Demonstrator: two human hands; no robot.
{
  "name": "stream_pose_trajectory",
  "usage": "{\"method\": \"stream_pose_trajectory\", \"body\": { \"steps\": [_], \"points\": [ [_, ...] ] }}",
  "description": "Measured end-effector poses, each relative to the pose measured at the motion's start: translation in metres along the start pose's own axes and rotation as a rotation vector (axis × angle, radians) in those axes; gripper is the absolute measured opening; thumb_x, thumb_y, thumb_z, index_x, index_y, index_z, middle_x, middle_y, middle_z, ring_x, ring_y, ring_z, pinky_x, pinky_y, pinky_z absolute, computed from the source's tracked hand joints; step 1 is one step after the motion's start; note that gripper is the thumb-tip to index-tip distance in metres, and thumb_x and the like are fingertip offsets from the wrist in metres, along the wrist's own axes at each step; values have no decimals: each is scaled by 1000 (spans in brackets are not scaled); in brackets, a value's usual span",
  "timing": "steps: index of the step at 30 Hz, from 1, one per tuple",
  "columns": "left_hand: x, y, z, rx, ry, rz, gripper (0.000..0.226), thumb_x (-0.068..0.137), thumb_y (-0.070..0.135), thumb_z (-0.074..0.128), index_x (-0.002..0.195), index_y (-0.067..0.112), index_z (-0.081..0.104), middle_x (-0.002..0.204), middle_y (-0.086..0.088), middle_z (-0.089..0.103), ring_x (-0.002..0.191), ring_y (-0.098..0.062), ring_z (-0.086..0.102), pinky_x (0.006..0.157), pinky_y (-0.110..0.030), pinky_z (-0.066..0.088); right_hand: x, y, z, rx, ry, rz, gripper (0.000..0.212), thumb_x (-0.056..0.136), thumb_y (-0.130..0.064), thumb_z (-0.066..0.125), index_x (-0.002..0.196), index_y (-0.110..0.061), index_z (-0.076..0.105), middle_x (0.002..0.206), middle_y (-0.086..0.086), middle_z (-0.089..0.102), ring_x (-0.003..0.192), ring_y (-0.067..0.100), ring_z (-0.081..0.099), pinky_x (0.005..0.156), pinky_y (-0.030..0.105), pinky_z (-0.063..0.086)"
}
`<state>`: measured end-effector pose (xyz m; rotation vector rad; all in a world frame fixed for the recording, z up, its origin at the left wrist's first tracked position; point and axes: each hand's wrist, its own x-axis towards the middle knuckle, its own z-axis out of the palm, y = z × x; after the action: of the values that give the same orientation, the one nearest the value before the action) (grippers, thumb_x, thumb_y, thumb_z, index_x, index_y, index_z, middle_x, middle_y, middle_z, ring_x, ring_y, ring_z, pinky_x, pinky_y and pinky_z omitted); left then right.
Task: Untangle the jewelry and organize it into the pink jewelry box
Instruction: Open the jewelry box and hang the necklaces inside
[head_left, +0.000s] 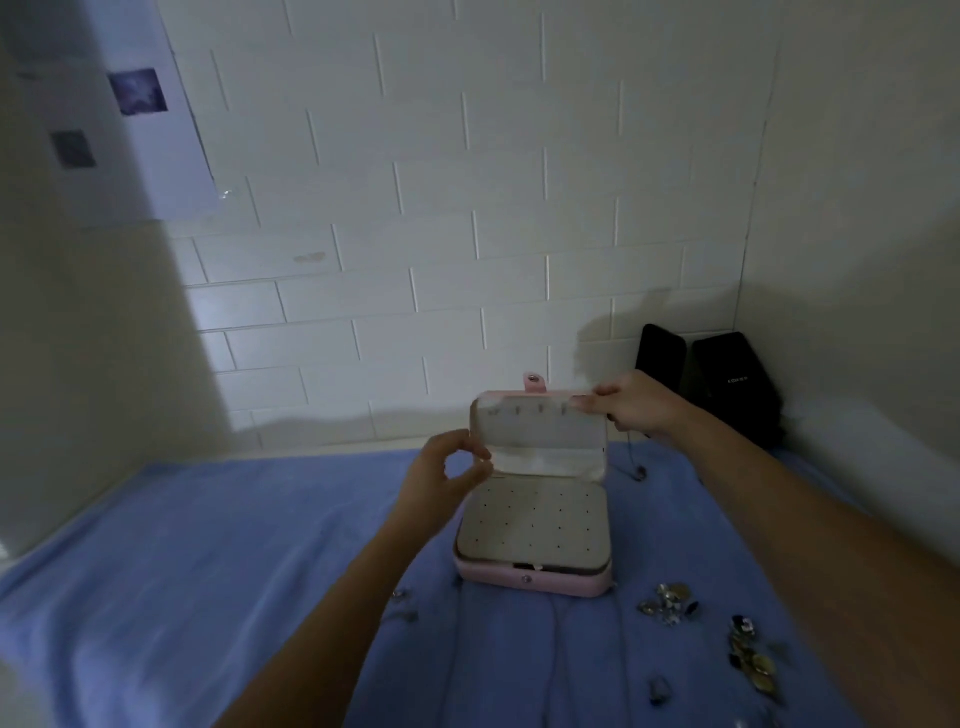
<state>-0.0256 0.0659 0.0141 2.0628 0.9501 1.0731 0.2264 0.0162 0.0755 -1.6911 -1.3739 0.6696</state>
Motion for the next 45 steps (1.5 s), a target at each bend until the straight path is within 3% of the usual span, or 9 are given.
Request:
{"method": "stream_pose_trajectory", "body": {
  "steps": [3,6,12,19,24,27,30,33,45],
  "points": [
    [3,-4,4,78,-103,44,30,82,28,68,106,41,55,120,8,51,111,-11,51,87,-23,39,0,-8,-6,67,13,8,43,81,-36,71,98,3,70,81,7,56,74,20,43,62,26,34],
    [3,-3,9,107,-150,-4,43,81,38,61,119,50,46,121,3,48,100,-13,55,84,-31,50,-2,-19,-9,72,-34,26,28,82,-35,70,83,-7,71,69,1,53,62,13,39,53,19,30],
    [10,-8,15,178,-35,-54,42,80,28,70,116,27,50,109,-1,48,91,-18,52,75,-25,41,7,-24,-2,39,-107,53,30,82,-37,70,90,-8,72,85,7,52,61,9,37,51,17,29],
    [2,-22,28,171,-18,-95,29,83,16,62,101,25,42,101,4,41,91,-14,44,77,-23,33,20,-30,5,-155,-121,88,28,77,-33,76,92,-9,71,70,-2,47,65,10,39,52,16,32],
    [8,-30,27,134,-43,-120,34,81,21,66,109,22,46,107,1,49,94,-12,46,78,-23,35,27,-58,-9,-349,-64,35,18,85,-10,68,102,-5,70,68,-8,57,59,4,44,46,12,35],
    [11,-37,29,66,-67,-197,41,81,27,68,116,19,50,112,-3,56,96,-16,53,76,-25,41,27,-85,-19,-404,-73,-46,15,85,-1,63,98,-5,71,74,2,64,54,7,47,48,13,39],
    [12,-41,32,55,-78,-250,43,81,33,68,118,19,50,112,-3,58,101,-20,56,80,-30,48,31,-110,-24,-370,-116,-118,15,87,3,60,99,0,69,77,6,67,59,9,58,52,13,48],
    [11,-39,35,65,-28,-240,37,83,29,65,115,18,50,112,-2,55,96,-16,53,78,-27,43,38,-133,-25,-266,-149,-185,15,87,7,58,99,4,67,78,12,67,58,10,62,55,15,52],
    [7,-37,35,49,6,-188,35,84,29,62,115,19,49,109,1,49,92,-12,49,76,-23,37,57,-184,-4,-283,-232,-308,14,88,0,60,92,-8,71,83,5,71,63,5,62,57,14,48]
  ]
}}
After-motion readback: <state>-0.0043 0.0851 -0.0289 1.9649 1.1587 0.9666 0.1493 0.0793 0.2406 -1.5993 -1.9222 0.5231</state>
